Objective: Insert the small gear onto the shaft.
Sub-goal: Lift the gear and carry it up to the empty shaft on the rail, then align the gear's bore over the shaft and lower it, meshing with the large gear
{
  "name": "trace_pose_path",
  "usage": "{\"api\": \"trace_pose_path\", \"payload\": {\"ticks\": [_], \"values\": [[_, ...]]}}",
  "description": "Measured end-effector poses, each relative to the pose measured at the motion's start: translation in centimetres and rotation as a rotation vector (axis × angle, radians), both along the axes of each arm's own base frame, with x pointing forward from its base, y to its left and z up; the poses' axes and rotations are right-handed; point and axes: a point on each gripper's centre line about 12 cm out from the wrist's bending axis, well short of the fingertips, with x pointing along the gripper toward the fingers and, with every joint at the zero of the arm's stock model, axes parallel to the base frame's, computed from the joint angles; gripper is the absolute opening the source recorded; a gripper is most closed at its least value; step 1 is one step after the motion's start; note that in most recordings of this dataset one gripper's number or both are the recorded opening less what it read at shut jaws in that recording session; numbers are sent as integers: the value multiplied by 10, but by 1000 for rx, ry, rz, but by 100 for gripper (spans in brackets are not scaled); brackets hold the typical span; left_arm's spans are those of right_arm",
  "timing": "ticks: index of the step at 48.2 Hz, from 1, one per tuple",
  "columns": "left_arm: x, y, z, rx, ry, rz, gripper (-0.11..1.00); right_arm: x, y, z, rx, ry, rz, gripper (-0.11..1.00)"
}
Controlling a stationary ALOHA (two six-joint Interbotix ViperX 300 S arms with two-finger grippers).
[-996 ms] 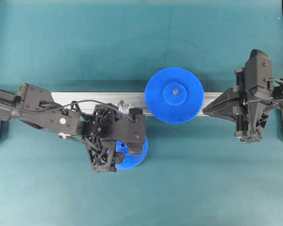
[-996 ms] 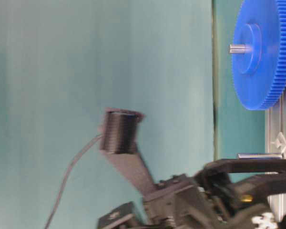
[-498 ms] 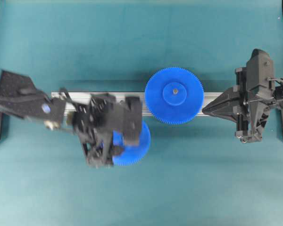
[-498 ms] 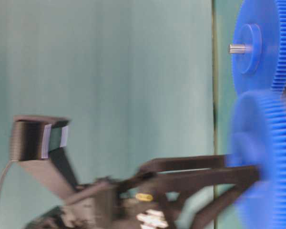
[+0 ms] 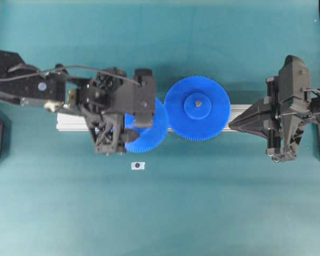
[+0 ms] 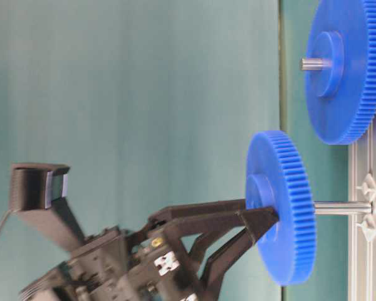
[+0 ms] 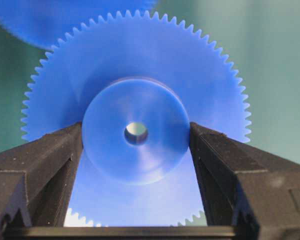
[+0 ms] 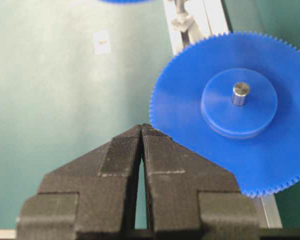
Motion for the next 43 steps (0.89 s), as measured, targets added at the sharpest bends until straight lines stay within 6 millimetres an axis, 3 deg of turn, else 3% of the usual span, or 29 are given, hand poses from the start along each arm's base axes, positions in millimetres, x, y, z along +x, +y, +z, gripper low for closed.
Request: {"api": "trace_pose_path", "payload": {"ticks": [11,22,43], "values": [[8,3,-19,1,11,4,72,-1,0,2,0,-8,0,8],[10,4,-25,5,20,-2,72,-2,0,6,0,-23,0,8],[-5,7,-34,17,137,-19,72,-3,0,9,0,-37,0,8]]}}
